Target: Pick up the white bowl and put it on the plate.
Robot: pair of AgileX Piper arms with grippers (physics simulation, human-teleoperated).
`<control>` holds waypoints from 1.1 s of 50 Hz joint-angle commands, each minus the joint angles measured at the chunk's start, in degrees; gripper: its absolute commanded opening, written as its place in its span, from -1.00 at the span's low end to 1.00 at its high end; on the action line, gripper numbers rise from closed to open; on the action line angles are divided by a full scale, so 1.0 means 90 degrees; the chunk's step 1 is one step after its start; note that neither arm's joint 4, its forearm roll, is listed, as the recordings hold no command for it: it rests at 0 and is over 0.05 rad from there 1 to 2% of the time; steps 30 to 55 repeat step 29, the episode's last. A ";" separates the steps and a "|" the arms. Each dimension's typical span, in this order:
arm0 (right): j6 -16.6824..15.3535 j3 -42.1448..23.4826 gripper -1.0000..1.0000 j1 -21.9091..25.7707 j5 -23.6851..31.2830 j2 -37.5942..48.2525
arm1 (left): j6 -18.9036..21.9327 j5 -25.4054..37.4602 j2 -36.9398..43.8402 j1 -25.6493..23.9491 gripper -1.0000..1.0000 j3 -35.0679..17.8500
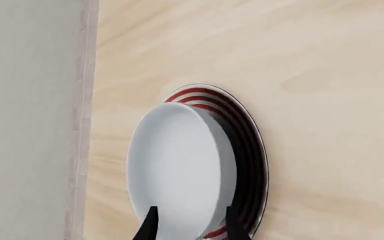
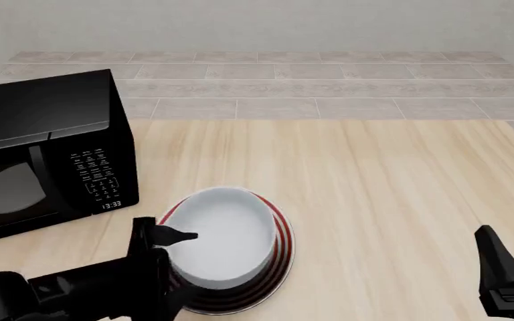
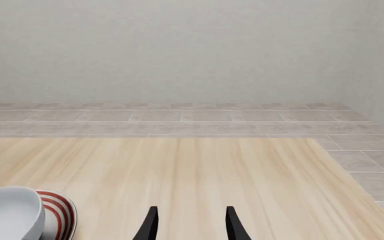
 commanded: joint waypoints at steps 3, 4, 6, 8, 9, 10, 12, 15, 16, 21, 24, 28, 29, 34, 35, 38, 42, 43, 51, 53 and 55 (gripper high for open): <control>-0.0003 0.0005 1.00 -0.0003 -0.0004 -0.0001 | 0.0069 0.0558 -0.0825 0.0041 1.00 0.0112; -0.0004 0.0005 1.00 -0.0001 -0.0004 0.0001 | 0.0069 0.0558 -0.0825 0.0041 1.00 0.0112; -0.0002 0.0005 1.00 -0.0003 -0.0004 0.0000 | 0.0069 0.0558 -0.0825 0.0041 1.00 0.0112; -0.0002 0.0005 1.00 -0.0002 -0.0004 0.0001 | 0.0069 0.0558 -0.0825 0.0041 1.00 0.0112; -0.0002 0.0005 1.00 -0.0003 -0.0004 -0.0001 | 0.0069 0.0558 -0.0825 0.0041 1.00 0.0112; -0.0003 0.0005 1.00 -0.0002 -0.0004 0.0000 | 0.0069 0.0558 -0.0825 0.0041 1.00 0.0112; -0.0003 0.0005 1.00 -0.0001 -0.0004 0.0000 | 0.0069 0.0558 -0.0825 0.0041 1.00 0.0112; -0.0003 0.0005 1.00 -0.0001 -0.0004 0.0000 | 0.0069 0.0558 -0.0825 0.0041 1.00 0.0112; -0.0004 0.0005 1.00 -0.0003 -0.0004 -0.0001 | 0.0069 0.0558 -0.0825 0.0041 1.00 0.0112; -0.0004 0.0005 1.00 -0.0003 -0.0004 0.0001 | 0.0069 0.0558 -0.0825 0.0041 1.00 0.0112; -0.0003 0.0005 1.00 -0.0002 -0.0004 -0.0001 | 0.0069 0.0558 -0.0825 0.0041 1.00 0.0112; -0.0003 0.0005 1.00 -0.0002 -0.0004 0.0000 | 0.0069 0.0558 -0.0825 0.0041 1.00 0.0112; -0.0005 0.0005 1.00 -0.0002 -0.0004 0.0001 | 0.0069 0.0558 -0.0825 0.0041 1.00 0.0112; -0.0005 0.0005 1.00 -0.0002 -0.0004 0.0001 | 0.0069 0.0558 -0.0825 0.0041 1.00 0.0112; -0.0005 0.0005 1.00 -0.0002 -0.0004 0.0001 | 0.0069 0.0558 -0.0825 0.0041 1.00 0.0112; -0.0005 0.0005 1.00 -0.0002 -0.0004 0.0001 | 0.0069 0.0558 -0.0825 0.0041 1.00 0.0112; -0.0005 0.0005 1.00 -0.0002 -0.0004 0.0001 | 0.0069 0.0558 -0.0825 0.0041 1.00 0.0112; -0.0005 0.0005 1.00 -0.0002 -0.0004 0.0001 | 0.0069 0.0558 -0.0825 0.0041 1.00 0.0112; -0.0005 0.0005 1.00 -0.0002 -0.0004 0.0001 | 0.0069 0.0558 -0.0825 0.0041 1.00 0.0112; -0.0005 0.0005 1.00 -0.0002 -0.0004 0.0001 | 0.0069 0.0558 -0.0825 0.0041 1.00 0.0112; -0.0005 0.0005 1.00 -0.0002 -0.0004 0.0001 | 0.0069 0.0558 -0.0825 0.0041 1.00 0.0112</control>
